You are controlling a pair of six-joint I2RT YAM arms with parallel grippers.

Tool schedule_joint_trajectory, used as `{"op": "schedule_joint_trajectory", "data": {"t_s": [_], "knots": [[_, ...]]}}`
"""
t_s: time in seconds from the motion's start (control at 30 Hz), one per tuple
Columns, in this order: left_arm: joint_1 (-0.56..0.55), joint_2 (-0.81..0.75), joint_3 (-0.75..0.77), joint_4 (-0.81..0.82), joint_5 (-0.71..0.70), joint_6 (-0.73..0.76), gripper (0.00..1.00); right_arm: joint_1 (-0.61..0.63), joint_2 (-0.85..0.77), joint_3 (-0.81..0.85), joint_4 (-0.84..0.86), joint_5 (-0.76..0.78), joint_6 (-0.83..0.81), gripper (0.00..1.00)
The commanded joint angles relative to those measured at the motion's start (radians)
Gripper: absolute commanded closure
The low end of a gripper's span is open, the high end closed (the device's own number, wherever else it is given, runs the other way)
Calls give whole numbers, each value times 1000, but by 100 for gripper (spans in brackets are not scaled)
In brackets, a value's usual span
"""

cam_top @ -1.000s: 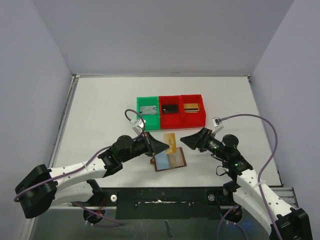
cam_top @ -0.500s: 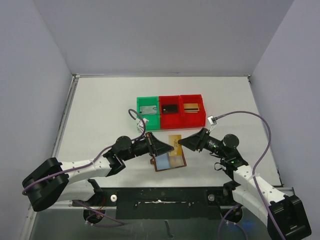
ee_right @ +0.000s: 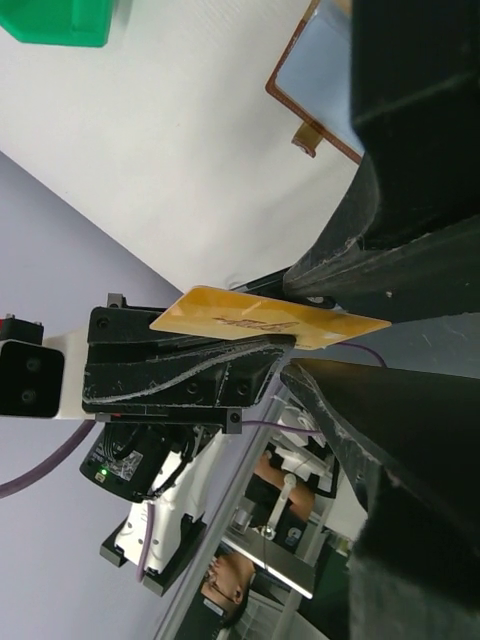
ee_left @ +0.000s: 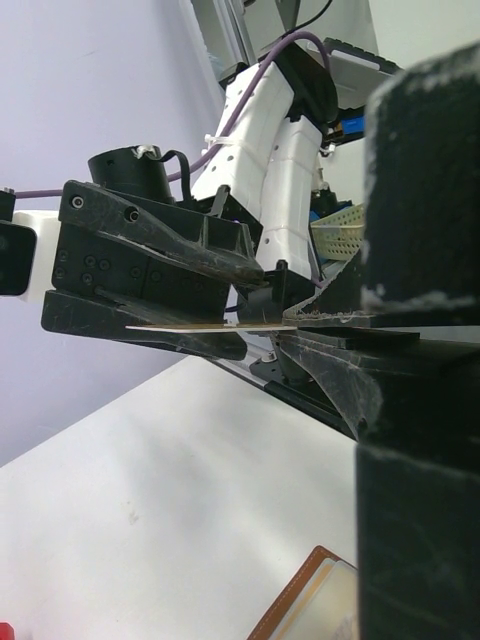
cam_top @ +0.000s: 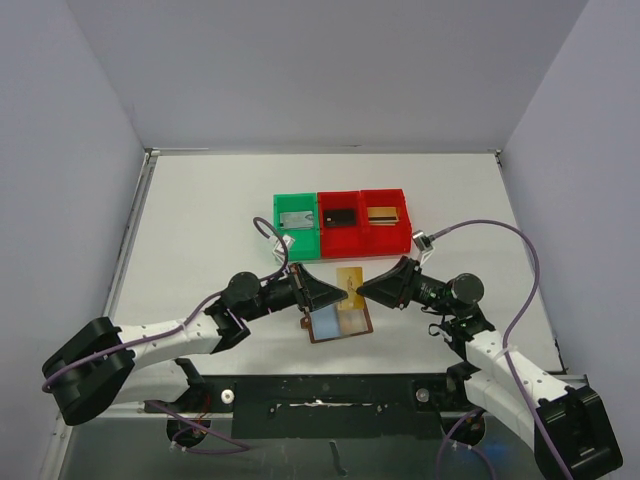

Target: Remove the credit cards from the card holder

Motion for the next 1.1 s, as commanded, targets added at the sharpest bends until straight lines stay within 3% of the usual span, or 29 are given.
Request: {"op": "schedule_joint_trajectory", "data": {"t_s": [0.0, 0.37, 0.5, 0.7, 1.0, 1.03, 1.07], "knots": [[6, -33, 0, 48, -3, 7, 100, -7, 12, -8, 124, -41, 33, 70], [6, -18, 4, 64, 11, 1, 100, -7, 41, -24, 248, -57, 93, 85], [6, -11, 6, 74, 17, 0, 100, -7, 51, -27, 284, -69, 110, 85], [6, 21, 18, 100, 57, -5, 100, -7, 60, -26, 293, -67, 112, 87], [6, 42, 25, 103, 62, -20, 100, -5, 52, -32, 296, -52, 108, 100], [6, 36, 29, 78, 54, -18, 97, -6, 43, -31, 277, -47, 97, 100], [8, 28, 39, 36, 46, -12, 86, -6, 32, -27, 244, -39, 80, 100]]}}
